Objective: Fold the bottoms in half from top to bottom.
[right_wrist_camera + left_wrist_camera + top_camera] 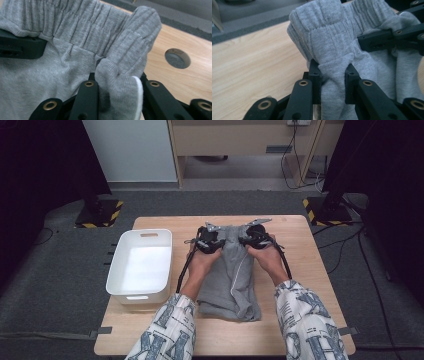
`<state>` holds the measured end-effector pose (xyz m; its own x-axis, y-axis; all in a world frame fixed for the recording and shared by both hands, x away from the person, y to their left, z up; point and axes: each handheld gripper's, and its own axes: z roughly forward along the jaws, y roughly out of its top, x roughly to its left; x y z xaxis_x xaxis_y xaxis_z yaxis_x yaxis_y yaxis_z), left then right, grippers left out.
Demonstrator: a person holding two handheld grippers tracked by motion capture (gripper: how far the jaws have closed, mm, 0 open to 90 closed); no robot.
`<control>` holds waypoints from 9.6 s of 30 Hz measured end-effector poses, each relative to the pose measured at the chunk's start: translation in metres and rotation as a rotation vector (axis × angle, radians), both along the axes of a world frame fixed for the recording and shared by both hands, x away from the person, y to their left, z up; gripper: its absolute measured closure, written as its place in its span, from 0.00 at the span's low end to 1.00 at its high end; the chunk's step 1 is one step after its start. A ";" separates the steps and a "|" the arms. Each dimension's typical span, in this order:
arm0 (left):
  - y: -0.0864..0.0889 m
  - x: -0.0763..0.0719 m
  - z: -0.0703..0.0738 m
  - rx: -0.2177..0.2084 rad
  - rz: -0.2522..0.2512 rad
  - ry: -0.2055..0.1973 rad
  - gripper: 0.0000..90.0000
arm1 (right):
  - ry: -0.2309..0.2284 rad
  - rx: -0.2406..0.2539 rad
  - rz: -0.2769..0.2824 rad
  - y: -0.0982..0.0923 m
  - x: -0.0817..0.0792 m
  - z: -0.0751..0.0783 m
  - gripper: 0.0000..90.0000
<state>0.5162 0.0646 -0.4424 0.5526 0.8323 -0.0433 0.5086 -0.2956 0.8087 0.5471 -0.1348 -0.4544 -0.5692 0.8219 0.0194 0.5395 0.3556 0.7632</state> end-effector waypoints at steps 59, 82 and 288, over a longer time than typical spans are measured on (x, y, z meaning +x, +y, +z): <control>0.022 -0.053 0.024 0.023 -0.113 -0.123 0.81 | -0.174 0.020 0.131 -0.009 -0.070 0.034 0.81; 0.032 -0.052 0.057 0.064 -0.098 -0.208 0.81 | -0.237 0.032 0.133 0.003 -0.054 0.070 0.80; 0.050 -0.132 -0.062 0.173 -0.228 -0.133 0.83 | -0.117 0.051 0.319 -0.017 -0.139 -0.001 0.95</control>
